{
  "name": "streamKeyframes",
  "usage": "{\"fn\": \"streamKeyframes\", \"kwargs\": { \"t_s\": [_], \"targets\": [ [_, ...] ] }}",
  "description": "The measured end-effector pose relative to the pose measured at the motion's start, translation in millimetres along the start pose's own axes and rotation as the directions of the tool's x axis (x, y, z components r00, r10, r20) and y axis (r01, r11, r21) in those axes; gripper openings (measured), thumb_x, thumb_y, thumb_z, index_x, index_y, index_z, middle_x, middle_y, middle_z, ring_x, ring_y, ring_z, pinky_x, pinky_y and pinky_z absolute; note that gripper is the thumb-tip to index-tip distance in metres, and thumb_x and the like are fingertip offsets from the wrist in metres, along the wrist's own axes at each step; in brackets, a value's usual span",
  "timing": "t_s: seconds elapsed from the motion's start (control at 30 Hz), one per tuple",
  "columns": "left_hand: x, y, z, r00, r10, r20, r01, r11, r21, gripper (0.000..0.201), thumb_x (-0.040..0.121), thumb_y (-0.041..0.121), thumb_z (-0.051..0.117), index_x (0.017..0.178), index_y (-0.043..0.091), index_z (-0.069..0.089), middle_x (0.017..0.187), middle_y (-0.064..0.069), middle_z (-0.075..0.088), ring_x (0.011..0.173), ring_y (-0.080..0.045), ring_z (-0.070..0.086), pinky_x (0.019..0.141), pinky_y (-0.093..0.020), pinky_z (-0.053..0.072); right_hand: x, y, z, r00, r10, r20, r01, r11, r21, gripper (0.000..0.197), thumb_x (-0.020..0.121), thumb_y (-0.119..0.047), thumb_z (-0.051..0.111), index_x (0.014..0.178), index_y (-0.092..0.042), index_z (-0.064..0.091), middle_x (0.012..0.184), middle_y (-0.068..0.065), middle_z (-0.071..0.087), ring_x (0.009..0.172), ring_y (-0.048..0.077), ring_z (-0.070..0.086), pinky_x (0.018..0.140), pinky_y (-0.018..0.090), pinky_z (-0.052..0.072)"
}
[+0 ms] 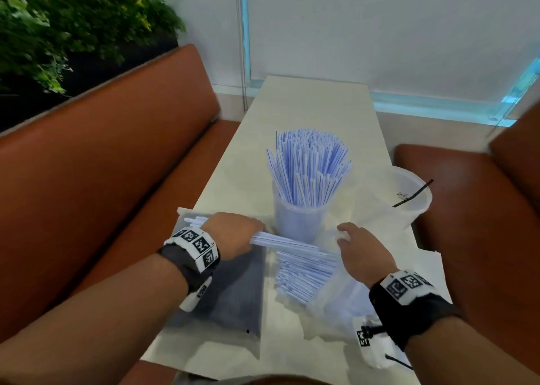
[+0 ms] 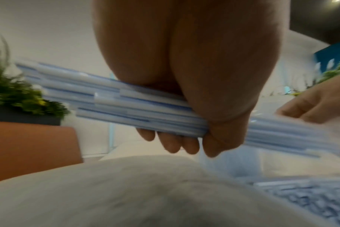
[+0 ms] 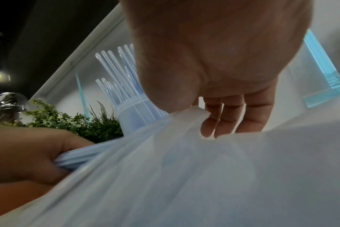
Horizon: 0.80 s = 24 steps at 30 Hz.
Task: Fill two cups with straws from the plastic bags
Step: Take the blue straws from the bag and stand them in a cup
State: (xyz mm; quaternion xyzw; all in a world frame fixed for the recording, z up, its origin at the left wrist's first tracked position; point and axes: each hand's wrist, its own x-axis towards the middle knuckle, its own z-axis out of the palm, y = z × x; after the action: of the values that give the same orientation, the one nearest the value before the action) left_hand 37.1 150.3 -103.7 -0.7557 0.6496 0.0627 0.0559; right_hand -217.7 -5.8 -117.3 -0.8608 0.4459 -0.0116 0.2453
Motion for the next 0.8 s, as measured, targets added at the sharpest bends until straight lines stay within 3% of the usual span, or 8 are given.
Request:
{"fn": "streamKeyframes", "kwargs": {
  "t_s": [0.1, 0.13, 0.2, 0.27, 0.33, 0.5, 0.67, 0.8],
  "targets": [
    [-11.7, -18.0, 3.9, 1.000, -0.028, -0.008, 0.027, 0.997, -0.072, 0.020, 0.088, 0.033, 0.057, 0.106, 0.035, 0.051, 0.092, 0.007, 0.062, 0.083, -0.020, 0.063, 0.068, -0.031, 0.041, 0.5, -6.6, 0.1, 0.988, -0.080, -0.134, 0.087, 0.995, 0.051, 0.031, 0.107, -0.034, 0.034, 0.107, -0.018, 0.062, 0.104, 0.003, 0.062, 0.101, 0.031, 0.056, 0.090, 0.039, 0.044],
    [-13.8, -19.8, 5.3, 0.999, -0.028, -0.023, 0.025, 0.996, -0.089, 0.022, 0.088, 0.033, 0.058, 0.109, 0.036, 0.050, 0.094, 0.007, 0.062, 0.085, -0.020, 0.063, 0.067, -0.031, 0.040, -0.7, -9.7, -0.8, 0.965, -0.094, -0.245, 0.131, 0.981, 0.140, 0.035, 0.106, -0.038, 0.032, 0.090, -0.019, 0.056, 0.089, -0.001, 0.060, 0.092, 0.030, 0.054, 0.083, 0.039, 0.042],
    [-15.5, -16.9, 6.3, 0.998, -0.020, -0.067, 0.012, 0.994, -0.107, 0.027, 0.090, 0.034, 0.057, 0.116, 0.034, 0.051, 0.098, 0.007, 0.062, 0.087, -0.020, 0.062, 0.068, -0.032, 0.041, -9.9, -22.6, -7.4, 0.914, 0.016, -0.405, 0.203, 0.848, 0.490, 0.042, 0.099, -0.052, 0.030, 0.089, -0.024, 0.059, 0.086, -0.013, 0.061, 0.091, 0.018, 0.054, 0.083, 0.032, 0.037],
    [-12.1, -5.2, 5.3, 0.994, 0.014, -0.110, -0.026, 0.993, -0.112, 0.028, 0.090, 0.034, 0.056, 0.118, 0.031, 0.052, 0.102, 0.005, 0.063, 0.088, -0.021, 0.062, 0.070, -0.034, 0.046, -16.6, -34.5, -9.2, 0.923, 0.091, -0.373, 0.233, 0.638, 0.734, 0.049, 0.096, -0.057, 0.034, 0.107, -0.024, 0.068, 0.102, -0.011, 0.069, 0.102, 0.007, 0.062, 0.090, 0.026, 0.041],
    [-5.6, 14.5, 1.0, 0.987, 0.055, -0.150, -0.072, 0.991, -0.112, 0.021, 0.090, 0.032, 0.054, 0.110, 0.028, 0.052, 0.098, 0.003, 0.064, 0.085, -0.023, 0.062, 0.069, -0.036, 0.049, -19.1, -40.7, -7.1, 0.963, 0.078, -0.257, 0.175, 0.544, 0.821, 0.042, 0.103, -0.047, 0.042, 0.105, -0.019, 0.074, 0.098, -0.001, 0.076, 0.097, 0.008, 0.069, 0.085, 0.024, 0.048],
    [12.0, 50.0, -13.6, 0.971, 0.083, -0.224, -0.101, 0.992, -0.070, 0.026, 0.089, 0.031, 0.056, 0.114, 0.025, 0.050, 0.103, 0.000, 0.065, 0.086, -0.026, 0.064, 0.064, -0.033, 0.046, -18.8, -31.5, -21.4, 0.917, 0.216, -0.337, 0.207, 0.465, 0.861, 0.034, 0.105, -0.027, 0.048, 0.093, -0.014, 0.076, 0.093, 0.003, 0.078, 0.091, 0.012, 0.072, 0.084, 0.025, 0.052],
    [23.1, 89.0, -22.1, 0.942, 0.157, -0.296, -0.183, 0.981, -0.060, 0.029, 0.089, 0.031, 0.056, 0.117, 0.026, 0.053, 0.097, 0.001, 0.065, 0.082, -0.026, 0.064, 0.058, -0.031, 0.041, -20.9, -40.0, -15.8, 0.977, 0.090, -0.195, 0.109, 0.572, 0.813, 0.036, 0.100, -0.026, 0.054, 0.080, -0.016, 0.081, 0.086, -0.001, 0.078, 0.086, 0.008, 0.072, 0.078, 0.023, 0.048],
    [13.9, 89.8, -38.1, 0.922, 0.086, -0.379, -0.177, 0.961, -0.212, 0.015, 0.090, 0.031, 0.057, 0.105, 0.030, 0.052, 0.080, 0.009, 0.054, 0.077, -0.021, 0.061, 0.058, -0.031, 0.036, -22.0, -31.7, -21.5, 0.973, 0.206, -0.109, 0.055, 0.252, 0.966, 0.052, 0.104, -0.045, 0.045, 0.082, -0.013, 0.081, 0.091, 0.011, 0.077, 0.088, 0.020, 0.073, 0.084, 0.035, 0.057]
  ]
}}
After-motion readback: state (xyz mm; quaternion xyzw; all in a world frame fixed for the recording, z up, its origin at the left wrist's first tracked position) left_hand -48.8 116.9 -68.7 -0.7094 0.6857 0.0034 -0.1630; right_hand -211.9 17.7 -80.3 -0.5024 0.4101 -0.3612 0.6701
